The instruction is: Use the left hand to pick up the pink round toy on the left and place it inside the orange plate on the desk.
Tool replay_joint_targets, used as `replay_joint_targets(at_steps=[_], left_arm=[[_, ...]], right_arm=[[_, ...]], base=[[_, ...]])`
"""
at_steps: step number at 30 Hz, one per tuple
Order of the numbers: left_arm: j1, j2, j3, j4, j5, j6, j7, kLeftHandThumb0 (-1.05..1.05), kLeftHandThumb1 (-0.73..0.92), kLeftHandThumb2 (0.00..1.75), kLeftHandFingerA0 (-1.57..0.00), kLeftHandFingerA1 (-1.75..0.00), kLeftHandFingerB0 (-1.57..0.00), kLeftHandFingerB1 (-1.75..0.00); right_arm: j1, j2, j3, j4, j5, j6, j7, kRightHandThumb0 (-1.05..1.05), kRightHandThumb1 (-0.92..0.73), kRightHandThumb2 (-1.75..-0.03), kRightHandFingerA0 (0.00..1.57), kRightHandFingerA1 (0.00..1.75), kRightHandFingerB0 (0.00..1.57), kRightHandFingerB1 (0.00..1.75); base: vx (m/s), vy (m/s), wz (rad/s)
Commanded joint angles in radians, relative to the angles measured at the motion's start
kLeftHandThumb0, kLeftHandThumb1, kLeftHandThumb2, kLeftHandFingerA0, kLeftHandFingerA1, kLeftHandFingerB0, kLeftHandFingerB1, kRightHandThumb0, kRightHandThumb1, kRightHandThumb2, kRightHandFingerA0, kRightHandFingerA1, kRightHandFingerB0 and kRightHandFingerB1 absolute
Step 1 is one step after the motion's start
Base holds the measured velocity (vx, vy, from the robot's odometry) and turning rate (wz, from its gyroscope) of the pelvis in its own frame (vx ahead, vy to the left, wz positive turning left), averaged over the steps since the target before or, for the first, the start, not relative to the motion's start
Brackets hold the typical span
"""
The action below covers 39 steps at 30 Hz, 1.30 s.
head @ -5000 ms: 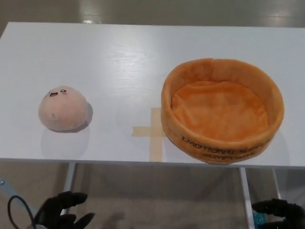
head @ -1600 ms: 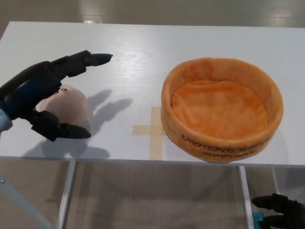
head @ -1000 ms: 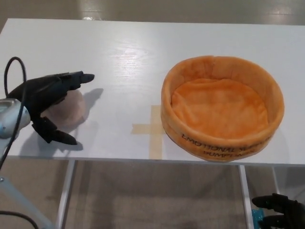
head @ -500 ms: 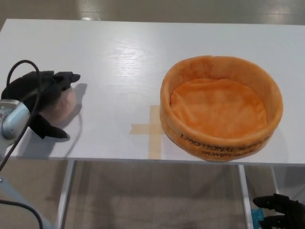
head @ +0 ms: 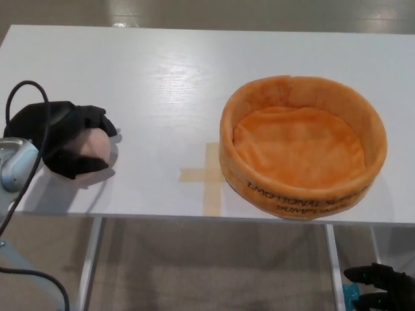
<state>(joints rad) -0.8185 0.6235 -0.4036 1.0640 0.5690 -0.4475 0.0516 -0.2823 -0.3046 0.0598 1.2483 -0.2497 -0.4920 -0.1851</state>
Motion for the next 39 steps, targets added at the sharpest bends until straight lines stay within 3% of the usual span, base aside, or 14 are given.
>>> replay_joint_targets(at_steps=[1, 11, 12, 21, 23, 25, 31, 32, 36, 37, 39], left_arm=[[0.019, -0.006, 0.003, 0.007, 0.012, -0.048, 0.046, -0.22, 0.75, 0.66, -0.74, -1.48, -0.79, -0.75], [0.019, 0.002, 0.031, -0.042, 0.002, -0.093, 0.091, -0.20, 0.76, 0.66, -0.79, -1.48, -0.84, -0.70], [0.014, 0.007, 0.048, -0.064, -0.009, -0.108, 0.106, -0.23, 0.77, 0.66, -0.78, -1.58, -0.83, -0.63], [-0.041, 0.004, 0.149, -0.293, -0.041, -0.097, 0.062, -0.27, 0.78, 0.67, -0.76, -1.57, -0.81, -0.70], [-0.065, -0.016, 0.158, -0.333, -0.057, -0.101, 0.034, -0.28, 0.78, 0.68, -0.80, -1.59, -0.84, -0.64], [-0.093, -0.045, 0.153, -0.354, -0.056, -0.073, 0.010, -0.30, 0.85, 0.65, -0.85, -1.57, -0.86, -0.70], [-0.196, -0.155, 0.093, -0.369, 0.005, -0.053, 0.028, -0.33, 0.76, 0.62, -0.84, -1.64, -0.82, -0.85], [-0.217, -0.184, 0.078, -0.366, 0.017, -0.045, 0.033, -0.34, 0.71, 0.65, -0.88, -1.63, -0.87, -0.71], [-0.259, -0.228, 0.047, -0.346, 0.047, -0.042, 0.058, -0.33, 0.72, 0.61, -0.90, -1.61, -0.91, -0.63], [-0.273, -0.252, 0.034, -0.331, 0.052, -0.038, 0.057, -0.28, 0.75, 0.66, -0.83, -1.65, -0.87, -0.82], [-0.283, -0.270, 0.024, -0.319, 0.057, -0.036, 0.057, -0.28, 0.75, 0.66, -0.83, -1.65, -0.87, -0.82]], right_arm=[[0.007, -0.010, -0.002, 0.006, -0.001, -0.005, -0.007, -0.11, -0.64, -0.58, 0.60, 0.54, 0.68, 0.51], [0.008, -0.013, -0.005, 0.003, 0.003, -0.008, -0.004, -0.11, -0.64, -0.58, 0.59, 0.54, 0.69, 0.51], [0.007, -0.013, -0.004, 0.003, 0.001, -0.006, -0.005, -0.10, -0.64, -0.58, 0.61, 0.54, 0.68, 0.50], [0.005, -0.013, 0.004, 0.006, -0.009, -0.003, -0.016, -0.10, -0.63, -0.58, 0.60, 0.53, 0.68, 0.50], [0.008, -0.010, 0.004, 0.007, -0.007, -0.004, -0.016, -0.11, -0.63, -0.58, 0.60, 0.54, 0.69, 0.51], [0.009, -0.009, 0.005, 0.005, -0.008, -0.003, -0.016, -0.11, -0.63, -0.58, 0.60, 0.54, 0.69, 0.51], [0.009, -0.012, 0.006, -0.003, -0.008, -0.002, -0.005, -0.12, -0.65, -0.59, 0.58, 0.52, 0.67, 0.49], [0.006, -0.011, 0.004, -0.002, -0.006, -0.005, -0.005, -0.10, -0.64, -0.58, 0.60, 0.53, 0.68, 0.50], [-0.004, -0.008, 0.003, -0.001, -0.005, -0.004, -0.007, -0.10, -0.64, -0.58, 0.60, 0.53, 0.68, 0.50], [-0.006, -0.008, 0.002, -0.001, -0.005, -0.004, -0.007, -0.10, -0.64, -0.58, 0.60, 0.53, 0.68, 0.50], [-0.007, -0.008, 0.002, -0.002, -0.004, -0.003, -0.007, -0.10, -0.64, -0.58, 0.60, 0.53, 0.68, 0.50]], base=[[0.00, 0.000, 0.00], [0.00, 0.000, 0.00], [0.00, 0.000, 0.00], [0.00, 0.000, 0.00], [0.00, 0.000, 0.00], [0.00, 0.000, 0.00], [0.00, 0.000, 0.00], [0.00, 0.000, 0.00], [0.00, 0.000, 0.00], [0.00, 0.000, 0.00], [0.00, 0.000, 0.00]])
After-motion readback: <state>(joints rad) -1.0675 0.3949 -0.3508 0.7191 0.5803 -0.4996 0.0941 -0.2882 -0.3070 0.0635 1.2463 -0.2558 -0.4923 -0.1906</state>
